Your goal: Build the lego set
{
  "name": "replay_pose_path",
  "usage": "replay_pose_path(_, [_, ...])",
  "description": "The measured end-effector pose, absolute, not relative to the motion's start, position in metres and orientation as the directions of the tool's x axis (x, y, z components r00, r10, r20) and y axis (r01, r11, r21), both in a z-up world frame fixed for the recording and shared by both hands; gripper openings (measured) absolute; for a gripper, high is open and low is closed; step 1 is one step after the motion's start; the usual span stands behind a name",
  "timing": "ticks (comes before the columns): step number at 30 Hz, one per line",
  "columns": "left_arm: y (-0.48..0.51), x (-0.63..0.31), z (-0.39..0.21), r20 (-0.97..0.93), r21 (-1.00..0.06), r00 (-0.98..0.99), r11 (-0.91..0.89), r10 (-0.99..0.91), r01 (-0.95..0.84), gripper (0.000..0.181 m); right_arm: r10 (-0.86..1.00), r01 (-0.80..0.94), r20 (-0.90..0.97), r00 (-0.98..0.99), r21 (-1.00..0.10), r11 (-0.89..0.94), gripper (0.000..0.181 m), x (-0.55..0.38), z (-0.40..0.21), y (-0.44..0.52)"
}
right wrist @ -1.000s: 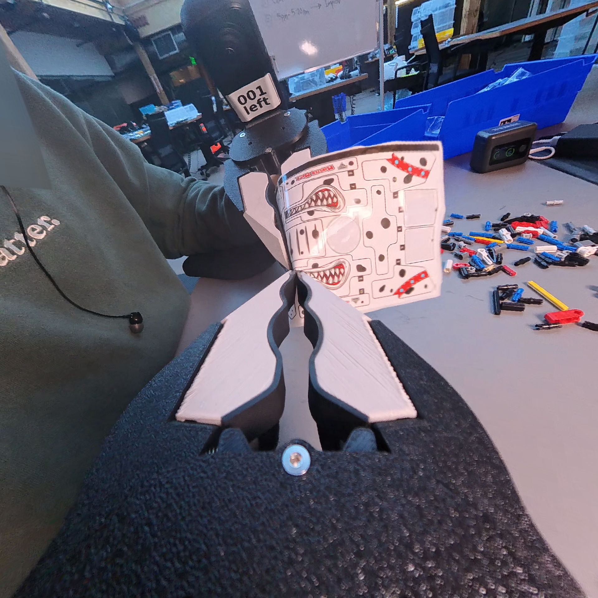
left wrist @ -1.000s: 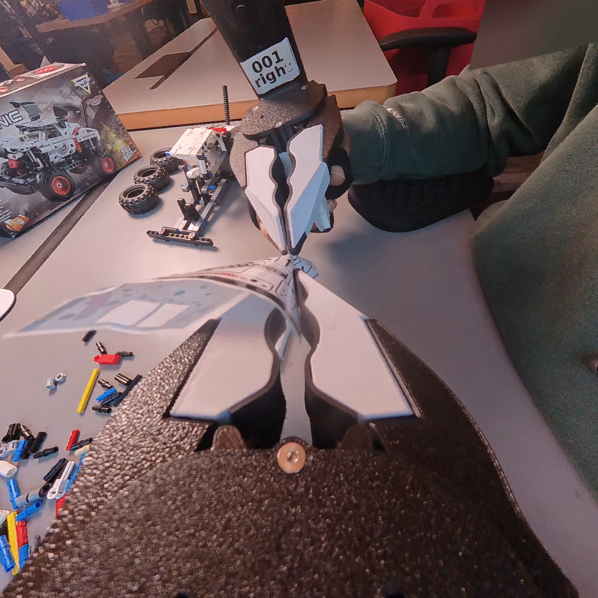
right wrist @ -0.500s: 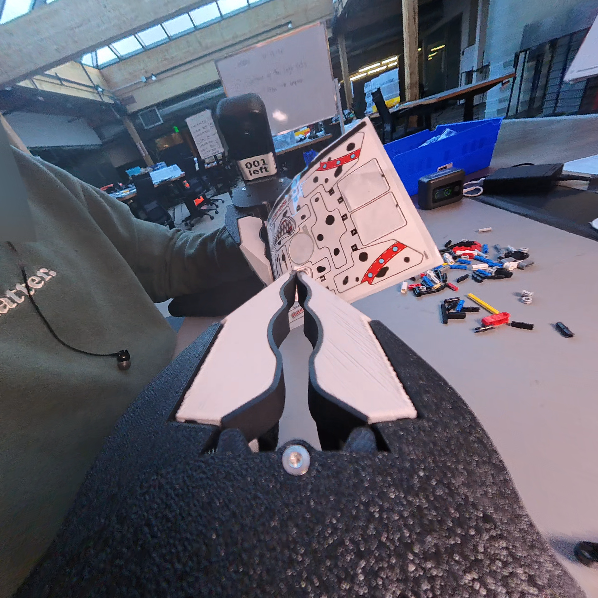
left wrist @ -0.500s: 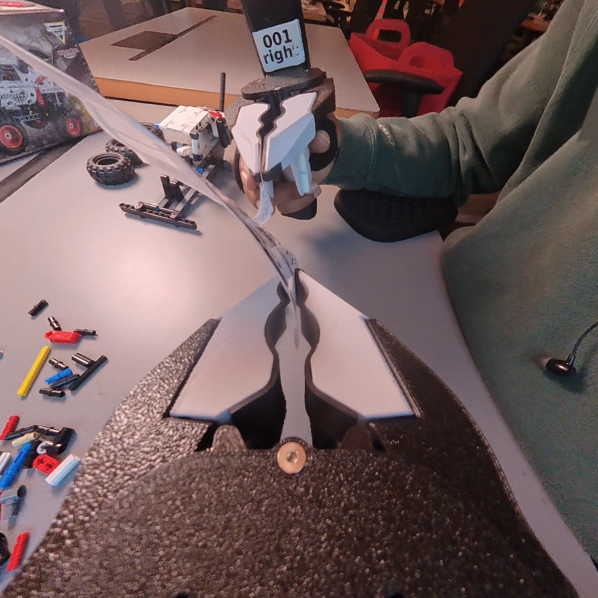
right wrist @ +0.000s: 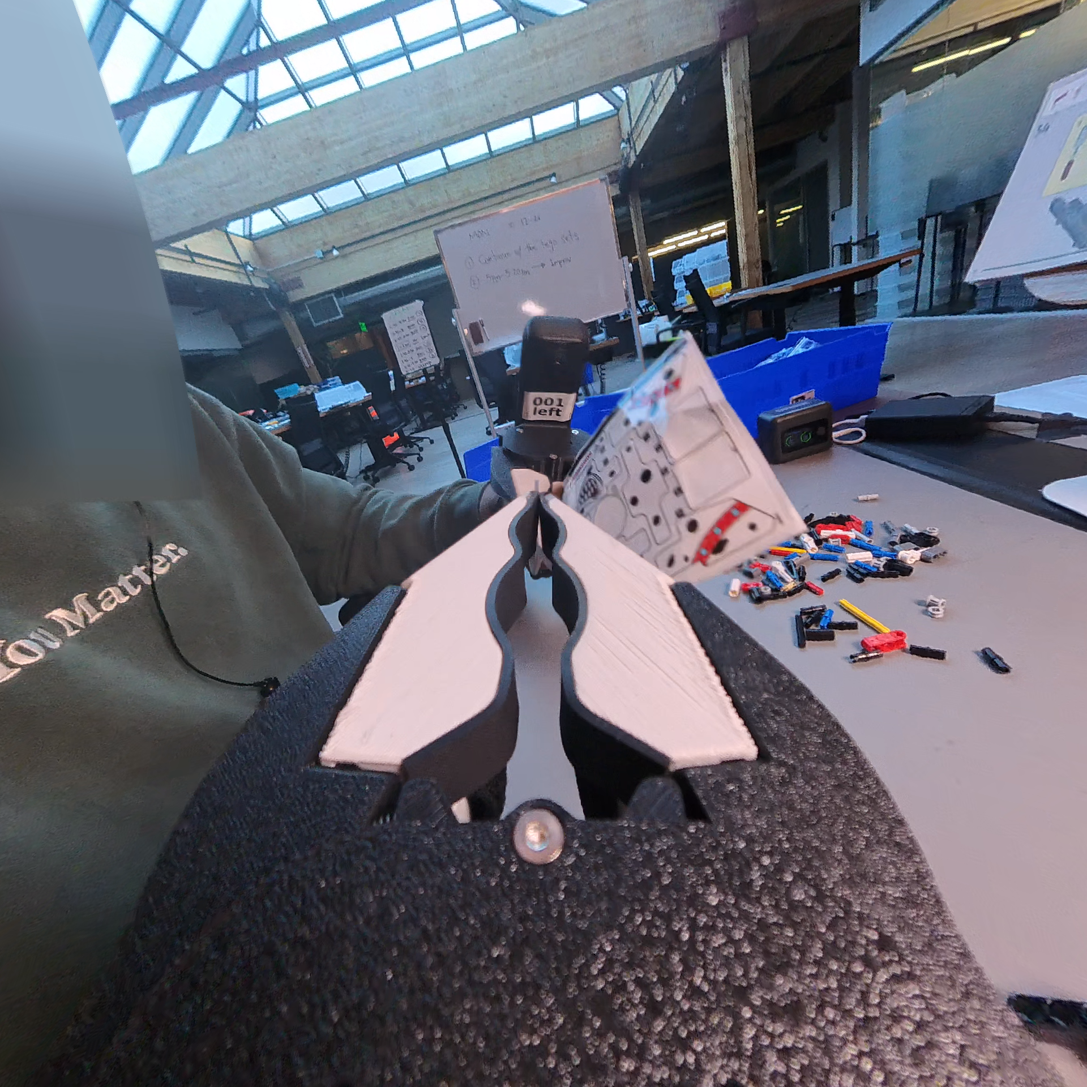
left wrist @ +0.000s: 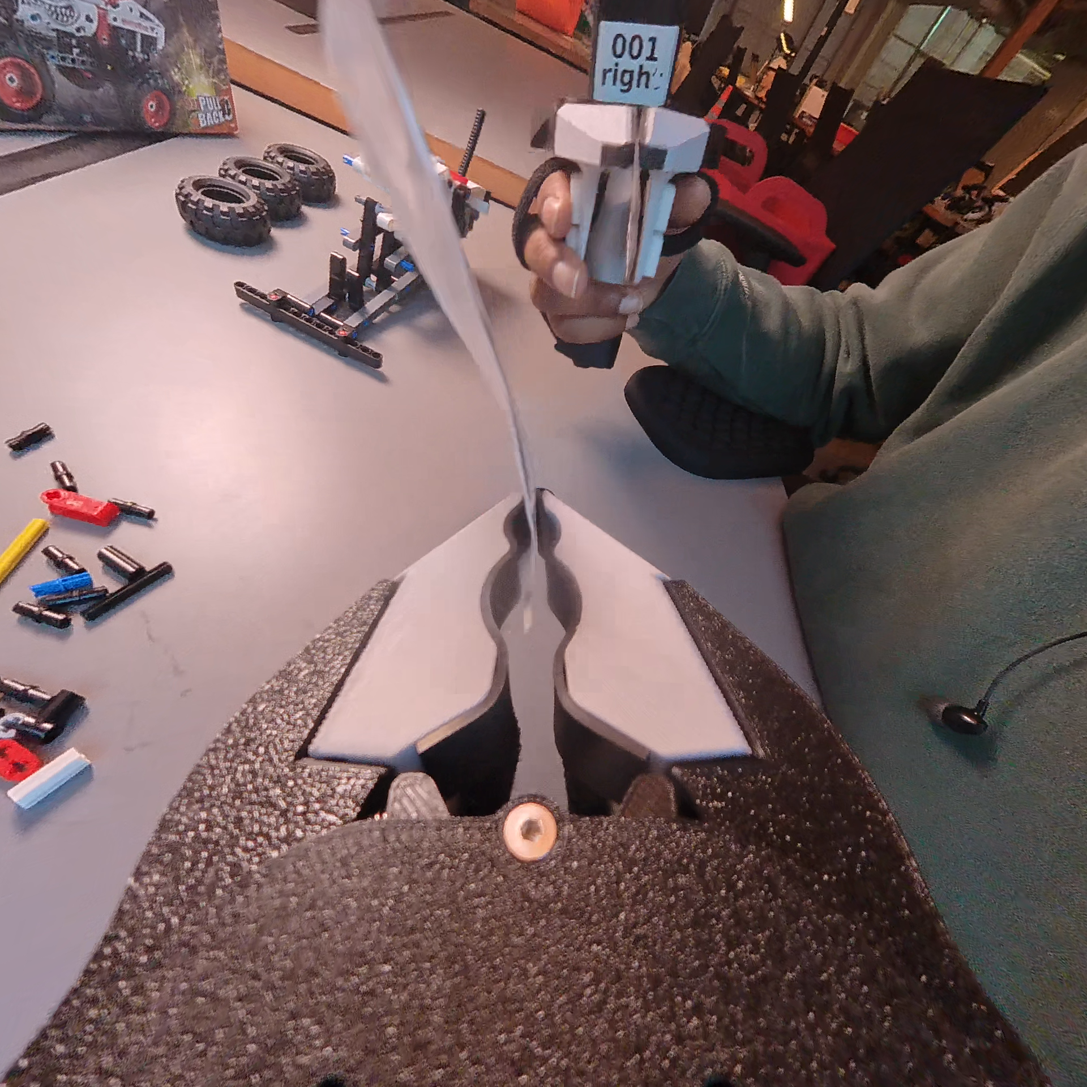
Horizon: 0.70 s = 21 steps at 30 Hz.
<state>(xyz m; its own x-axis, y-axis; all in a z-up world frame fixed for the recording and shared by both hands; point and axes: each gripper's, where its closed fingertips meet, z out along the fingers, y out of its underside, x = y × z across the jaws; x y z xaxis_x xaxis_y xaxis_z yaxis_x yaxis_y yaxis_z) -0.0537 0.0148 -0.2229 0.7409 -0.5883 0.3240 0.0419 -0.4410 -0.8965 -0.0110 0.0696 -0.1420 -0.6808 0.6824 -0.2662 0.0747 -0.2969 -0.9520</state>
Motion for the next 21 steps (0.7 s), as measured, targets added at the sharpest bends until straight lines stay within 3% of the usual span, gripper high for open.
replay_pose_path(9, [0.056,-0.088,-0.215,0.501,-0.830,0.737,-0.494,-0.454,0.260,0.000,0.754,0.003,-0.244,-0.610,-0.952,-0.306,0.000,-0.009,-0.130,0.091])
replay_pose_path(16, [0.160,-0.133,-0.184,0.652,-0.749,0.633,-0.486,-0.418,0.451,0.000,0.794,-0.015,-0.254,-0.551,-0.949,-0.314,0.000,-0.012,-0.132,0.105])
replay_pose_path(21, [0.235,-0.186,-0.207,0.743,-0.651,0.617,-0.489,-0.258,0.580,0.000,0.803,-0.009,-0.258,-0.537,-0.950,-0.311,0.000,-0.013,-0.137,0.108])
